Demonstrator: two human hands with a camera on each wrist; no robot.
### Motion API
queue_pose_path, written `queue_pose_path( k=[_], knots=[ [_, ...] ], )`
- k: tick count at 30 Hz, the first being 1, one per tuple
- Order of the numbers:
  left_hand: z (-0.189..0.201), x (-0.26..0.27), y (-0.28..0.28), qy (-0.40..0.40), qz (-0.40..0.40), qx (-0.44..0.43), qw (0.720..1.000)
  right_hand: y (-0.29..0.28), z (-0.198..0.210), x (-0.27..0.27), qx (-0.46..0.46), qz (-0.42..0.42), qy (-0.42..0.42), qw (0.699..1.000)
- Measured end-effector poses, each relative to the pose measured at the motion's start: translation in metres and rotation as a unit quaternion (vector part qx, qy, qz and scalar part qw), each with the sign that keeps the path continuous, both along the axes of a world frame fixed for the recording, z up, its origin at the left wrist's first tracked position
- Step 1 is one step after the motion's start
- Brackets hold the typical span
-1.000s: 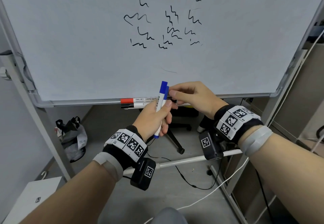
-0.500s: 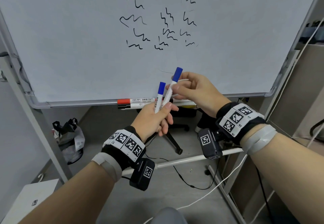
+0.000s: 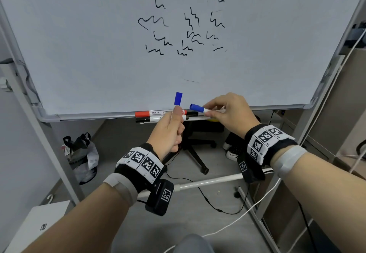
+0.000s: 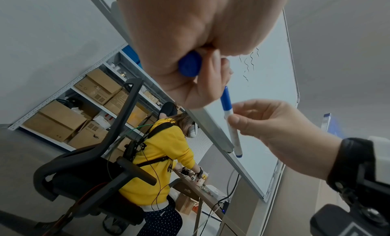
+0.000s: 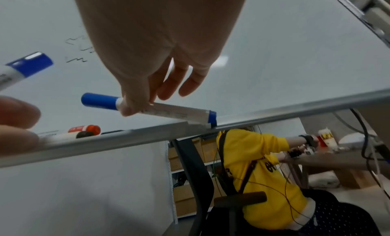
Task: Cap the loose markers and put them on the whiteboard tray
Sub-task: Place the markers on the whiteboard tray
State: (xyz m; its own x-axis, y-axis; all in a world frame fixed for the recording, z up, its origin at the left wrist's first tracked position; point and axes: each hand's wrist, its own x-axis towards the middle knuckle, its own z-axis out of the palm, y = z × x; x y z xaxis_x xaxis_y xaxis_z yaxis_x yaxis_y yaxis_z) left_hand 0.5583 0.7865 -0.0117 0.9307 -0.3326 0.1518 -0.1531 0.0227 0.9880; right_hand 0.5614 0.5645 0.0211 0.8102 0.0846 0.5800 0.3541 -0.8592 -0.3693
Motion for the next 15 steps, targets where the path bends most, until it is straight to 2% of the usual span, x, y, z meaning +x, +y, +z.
queue_pose_path(
  k=[9, 15],
  knots=[
    [-0.003, 0.001, 0.0, -0.009, -0.001, -0.013, 1.0, -0.003, -0.016, 0.013, -0.043, 0.018, 0.006, 0.999],
    [-0.004, 0.003, -0.001, 0.0, 0.002, -0.012, 1.0, 0.001, -0.017, 0.017, -0.021, 0.002, 0.02, 1.0]
  ],
)
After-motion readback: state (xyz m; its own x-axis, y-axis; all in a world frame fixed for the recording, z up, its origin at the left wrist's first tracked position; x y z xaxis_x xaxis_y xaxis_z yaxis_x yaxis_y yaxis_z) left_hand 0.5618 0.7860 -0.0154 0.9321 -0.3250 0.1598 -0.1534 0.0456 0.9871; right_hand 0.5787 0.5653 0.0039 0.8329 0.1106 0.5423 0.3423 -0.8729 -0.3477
